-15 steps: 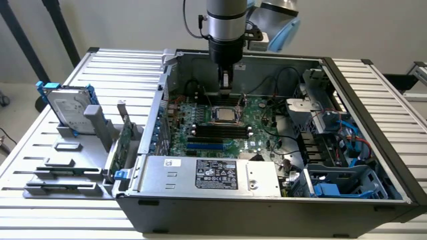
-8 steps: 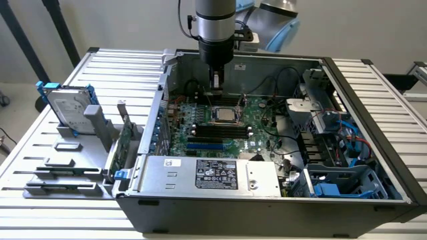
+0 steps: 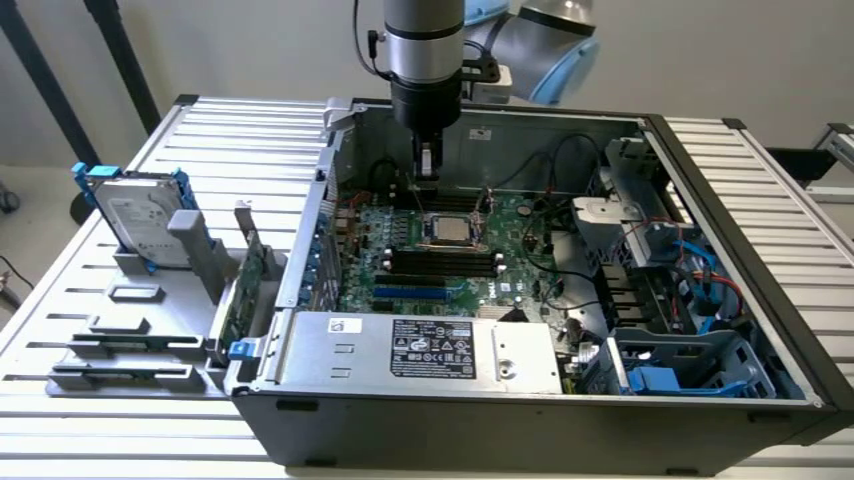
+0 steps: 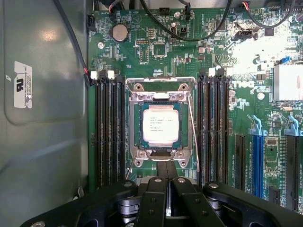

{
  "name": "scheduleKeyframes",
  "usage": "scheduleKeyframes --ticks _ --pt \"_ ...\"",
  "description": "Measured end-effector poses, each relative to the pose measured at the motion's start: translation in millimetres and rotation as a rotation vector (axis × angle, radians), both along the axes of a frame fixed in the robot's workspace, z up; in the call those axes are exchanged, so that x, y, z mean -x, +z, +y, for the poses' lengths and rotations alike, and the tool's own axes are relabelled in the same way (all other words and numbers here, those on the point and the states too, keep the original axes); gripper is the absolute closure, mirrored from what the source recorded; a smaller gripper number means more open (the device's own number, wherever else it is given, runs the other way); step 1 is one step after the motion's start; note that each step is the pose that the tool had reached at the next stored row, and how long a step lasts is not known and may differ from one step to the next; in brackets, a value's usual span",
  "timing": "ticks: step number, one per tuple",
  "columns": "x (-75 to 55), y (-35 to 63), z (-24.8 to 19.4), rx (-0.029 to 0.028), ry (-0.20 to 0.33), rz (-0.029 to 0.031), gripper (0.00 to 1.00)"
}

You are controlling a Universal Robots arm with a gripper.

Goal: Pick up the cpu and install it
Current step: 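Close the cpu cover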

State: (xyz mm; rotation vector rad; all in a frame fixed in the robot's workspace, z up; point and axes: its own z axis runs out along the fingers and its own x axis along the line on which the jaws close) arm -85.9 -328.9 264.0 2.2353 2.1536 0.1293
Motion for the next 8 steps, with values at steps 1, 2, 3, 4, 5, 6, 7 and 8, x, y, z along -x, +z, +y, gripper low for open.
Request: scheduleKeyframes --ticks 1,2,3,4,5,6,7,8 --pt "0.0 0.0 0.0 0.0 0.0 0.0 0.89" --pt "0.0 0.0 0.0 0.0 0.0 0.0 0.89" --pt "0.0 0.0 0.0 0.0 0.0 0.0 0.89" --pt "0.0 0.0 0.0 0.0 0.0 0.0 0.89" --pt "0.0 0.0 0.0 0.0 0.0 0.0 0.89" --pt "0.0 0.0 0.0 0.0 0.0 0.0 0.89" --pt "0.0 0.0 0.0 0.0 0.0 0.0 0.89" --pt "0.0 0.0 0.0 0.0 0.0 0.0 0.89"
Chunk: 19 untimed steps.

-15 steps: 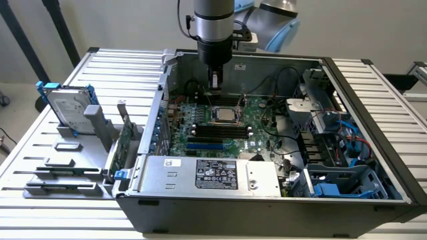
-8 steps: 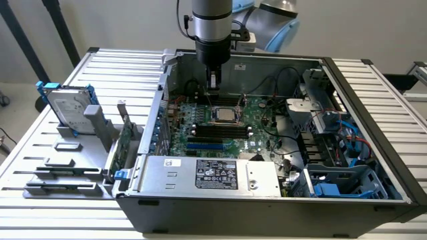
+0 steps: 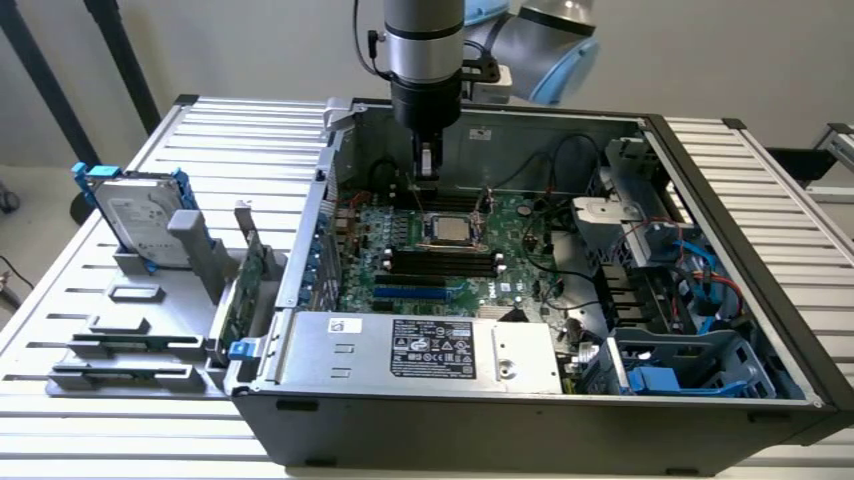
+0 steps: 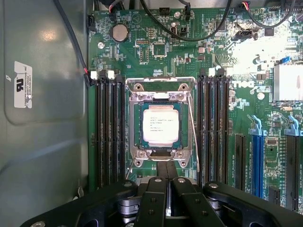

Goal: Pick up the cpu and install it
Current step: 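Close the cpu cover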

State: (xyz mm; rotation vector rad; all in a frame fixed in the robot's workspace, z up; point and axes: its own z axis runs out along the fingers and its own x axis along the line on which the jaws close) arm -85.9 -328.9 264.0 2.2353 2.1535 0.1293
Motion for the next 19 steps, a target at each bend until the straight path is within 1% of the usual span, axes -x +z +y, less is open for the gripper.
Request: scheduleKeyframes --ticks 4,9,13,17,19 --pt "-1.4 0.0 0.0 0.0001 0.0 0.0001 0.89" --pt "-24.1 1.1 0.0 -0.0002 0.0 0.0056 0.89" --pt "-42.0 4.1 0.0 -0.0017 0.0 0.0087 0.89" --pt "-60.5 9.9 0.0 -0.0039 0.0 0.0118 0.89" --pt "-69.5 14.3 0.0 -0.0051 0.0 0.014 0.89"
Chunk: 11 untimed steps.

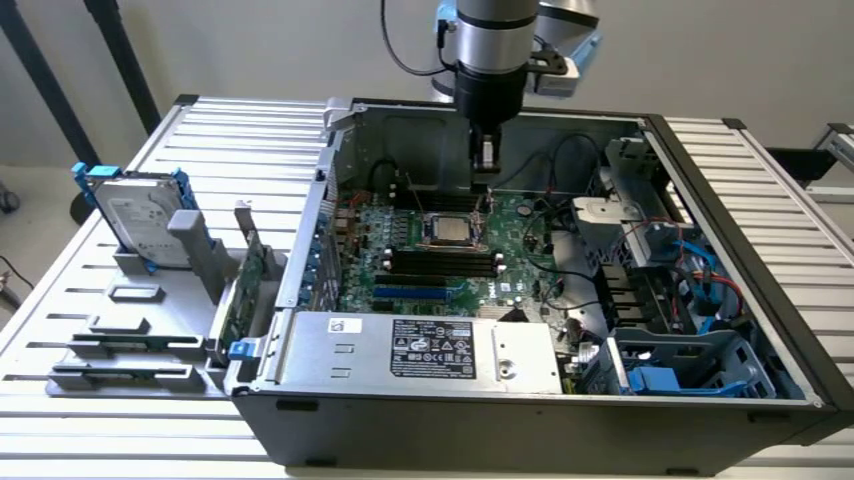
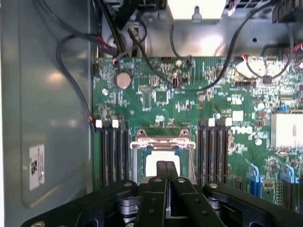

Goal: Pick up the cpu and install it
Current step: 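Close the cpu cover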

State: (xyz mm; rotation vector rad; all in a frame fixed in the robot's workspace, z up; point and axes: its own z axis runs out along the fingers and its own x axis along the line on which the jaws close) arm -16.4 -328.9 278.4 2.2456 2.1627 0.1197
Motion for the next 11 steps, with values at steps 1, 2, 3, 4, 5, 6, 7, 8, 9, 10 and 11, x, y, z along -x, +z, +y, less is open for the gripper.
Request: scheduleKeyframes --ticks 1,2,3,4,5,6,7,8,9,10,11 --pt "-4.5 2.5 0.0 -0.0003 0.0 0.0015 0.89" --pt "-9.0 4.8 0.0 -0.0007 0.0 0.003 0.89" --pt "-13.5 6.6 0.0 -0.0009 0.0 0.0046 0.89" --pt "-18.3 6.9 0.0 -0.0012 0.0 0.0066 0.89" --pt "-22.7 6.8 0.0 -0.0012 0.0 0.0085 0.89" --pt "-26.8 6.1 0.0 -0.0012 0.0 0.0103 0.89" --pt "-30.7 5.2 0.0 -0.001 0.0 0.0124 0.89" --pt "-34.4 4.0 0.1 -0.0009 0.0 0.0143 0.89" --pt "-37.8 2.6 0.1 -0.0008 0.001 0.016 0.89" --pt "-39.3 0.7 0.1 -0.0008 0.001 0.0167 0.89" --pt "-39.4 -1.1 0.1 -0.0009 0.001 0.0167 0.89"
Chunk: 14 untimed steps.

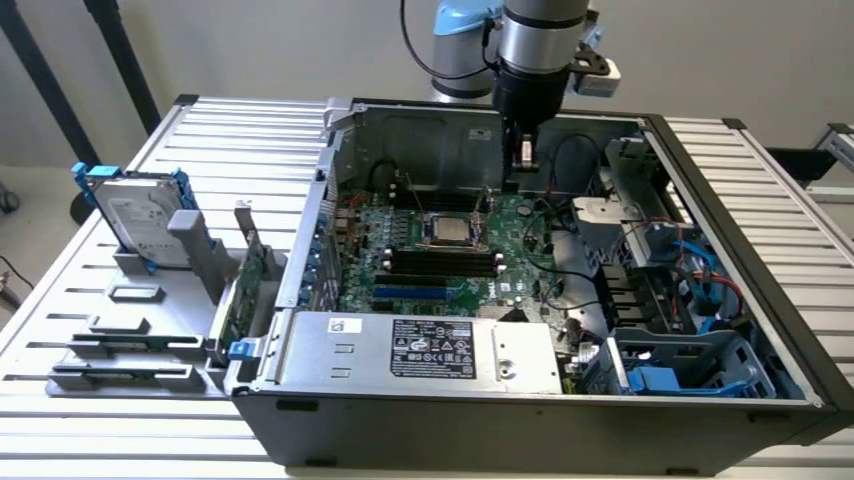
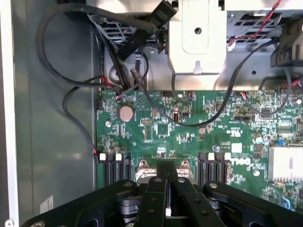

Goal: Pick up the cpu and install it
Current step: 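Close the cpu cover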

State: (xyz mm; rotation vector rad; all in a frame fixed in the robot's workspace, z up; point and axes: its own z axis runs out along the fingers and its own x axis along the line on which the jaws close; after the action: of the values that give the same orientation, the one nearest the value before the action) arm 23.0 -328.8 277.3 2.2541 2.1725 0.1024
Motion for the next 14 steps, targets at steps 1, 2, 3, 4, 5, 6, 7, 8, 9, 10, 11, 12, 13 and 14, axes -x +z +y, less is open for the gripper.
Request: scheduleKeyframes --ticks 1,2,3,4,5,6,7,8,9,10,11,12,13,14 --pt "0.0 -1.8 0.0 -0.0001 0.0 0.0 0.89" --pt "0.1 -3.6 0.0 -0.0001 0.0 0.0001 0.89" --pt "0.6 -5.4 0.0 0.0 0.0 0.0001 0.89" --pt "1.6 -7.2 0.1 0.0 0.0 0.0 0.89" --pt "3.3 -9.1 0.1 -0.0001 0.0 0.0001 0.89" --pt "5.5 -11.0 0.2 -0.0002 0.0 0.0 0.89" --pt "8.1 -12.4 0.3 -0.0001 0.0 0.0001 0.89" --pt "11.0 -13.6 0.5 0.0 0.0 0.0003 0.89" --pt "14.3 -14.4 0.6 0.0 0.0 0.0012 0.89" --pt "16.3 -14.5 0.7 0.0 0.0 0.0072 0.89" --pt "17.2 -14.6 0.7 0.0 0.0 0.023 0.89" --pt "18.0 -14.6 0.7 -0.0001 0.0 0.0427 0.89" --pt "18.6 -14.6 0.7 -0.0001 0.0 0.0606 0.89" --pt "19.3 -14.6 0.7 -0.0001 0.0 0.0787 0.89"
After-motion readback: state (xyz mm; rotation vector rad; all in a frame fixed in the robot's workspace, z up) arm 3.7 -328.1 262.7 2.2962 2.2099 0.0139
